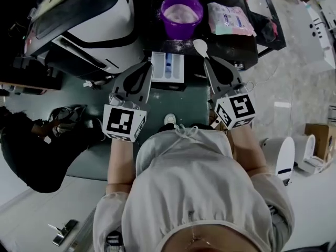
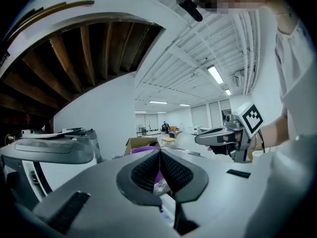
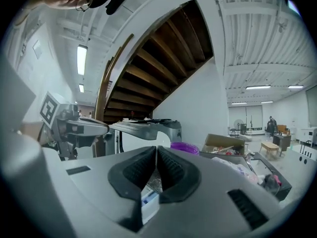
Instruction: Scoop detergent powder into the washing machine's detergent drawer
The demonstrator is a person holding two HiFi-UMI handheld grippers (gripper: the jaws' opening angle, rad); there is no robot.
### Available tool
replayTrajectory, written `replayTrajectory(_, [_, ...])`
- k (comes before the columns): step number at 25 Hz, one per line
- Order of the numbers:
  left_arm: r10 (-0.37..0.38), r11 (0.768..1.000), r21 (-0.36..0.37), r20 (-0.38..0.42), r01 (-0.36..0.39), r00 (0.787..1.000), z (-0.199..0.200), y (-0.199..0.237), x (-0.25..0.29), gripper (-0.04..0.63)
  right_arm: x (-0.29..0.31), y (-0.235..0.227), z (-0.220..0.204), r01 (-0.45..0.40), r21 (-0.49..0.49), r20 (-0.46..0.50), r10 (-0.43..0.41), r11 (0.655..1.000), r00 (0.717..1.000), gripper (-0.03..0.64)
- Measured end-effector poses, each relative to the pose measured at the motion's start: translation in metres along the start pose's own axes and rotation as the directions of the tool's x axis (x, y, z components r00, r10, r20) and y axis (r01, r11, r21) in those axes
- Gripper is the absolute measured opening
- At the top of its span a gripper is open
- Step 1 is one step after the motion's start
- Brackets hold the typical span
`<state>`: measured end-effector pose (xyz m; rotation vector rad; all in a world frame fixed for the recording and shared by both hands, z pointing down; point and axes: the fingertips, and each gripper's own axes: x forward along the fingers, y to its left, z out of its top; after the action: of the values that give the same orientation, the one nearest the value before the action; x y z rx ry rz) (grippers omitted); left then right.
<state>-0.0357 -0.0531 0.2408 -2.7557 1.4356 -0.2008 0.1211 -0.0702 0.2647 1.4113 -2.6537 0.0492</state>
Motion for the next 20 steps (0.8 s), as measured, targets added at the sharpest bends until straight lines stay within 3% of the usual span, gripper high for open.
replayTrajectory(6, [-0.015, 0.999, -0.036, -0.012, 0.015, 1.000, -0.006, 0.029, 0.046, 0.021, 0.053, -0.029, -0.003, -0.012, 0.002, -0.067, 0.012, 1.000, 0.998, 0.012])
replayTrajectory(13, [0.024, 0.999, -0.032, -0.027, -0.025, 0.999, -0.006, 0.055, 0.098, 0.021, 0.123, -0.074, -0.010, -0.108, -0.014, -0.179, 0.104, 0.994, 0.978, 0.012])
replayTrajectory(17, [0.048, 0.998, -0.035, -0.036, -0.049, 0.998, -0.008, 0.068, 0.121, 0.021, 0.162, -0.089, -0.018, -0.177, -0.048, -0.279, 0.157, 0.983, 0.947, 0.012])
replayTrajectory(20, [0.056, 0.997, -0.041, -0.046, -0.058, 0.997, -0.012, 0.075, 0.135, 0.021, 0.184, -0.094, -0.031, -0.246, -0.079, -0.387, 0.198, 0.966, 0.900, 0.012])
